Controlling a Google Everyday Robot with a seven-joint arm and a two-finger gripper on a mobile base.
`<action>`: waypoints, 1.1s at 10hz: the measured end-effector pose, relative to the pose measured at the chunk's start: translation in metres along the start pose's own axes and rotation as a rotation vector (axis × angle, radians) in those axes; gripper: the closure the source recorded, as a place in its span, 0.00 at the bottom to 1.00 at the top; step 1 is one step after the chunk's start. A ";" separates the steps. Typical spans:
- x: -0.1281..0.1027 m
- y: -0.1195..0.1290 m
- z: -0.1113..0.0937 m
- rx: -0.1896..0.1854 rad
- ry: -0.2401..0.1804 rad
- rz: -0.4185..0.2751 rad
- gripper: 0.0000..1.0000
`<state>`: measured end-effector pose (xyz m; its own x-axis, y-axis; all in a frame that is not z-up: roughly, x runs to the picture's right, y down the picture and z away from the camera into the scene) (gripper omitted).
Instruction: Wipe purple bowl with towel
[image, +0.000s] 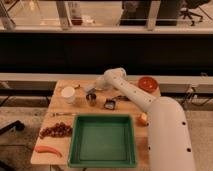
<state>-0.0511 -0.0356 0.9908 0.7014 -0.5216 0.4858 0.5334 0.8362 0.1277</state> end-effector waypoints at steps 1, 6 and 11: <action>0.001 -0.003 -0.013 0.010 0.010 0.010 0.96; -0.009 0.007 -0.100 0.045 0.105 0.053 0.96; -0.027 0.053 -0.208 0.060 0.270 0.099 0.96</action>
<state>0.0560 -0.0125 0.8047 0.8534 -0.4564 0.2518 0.4326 0.8896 0.1461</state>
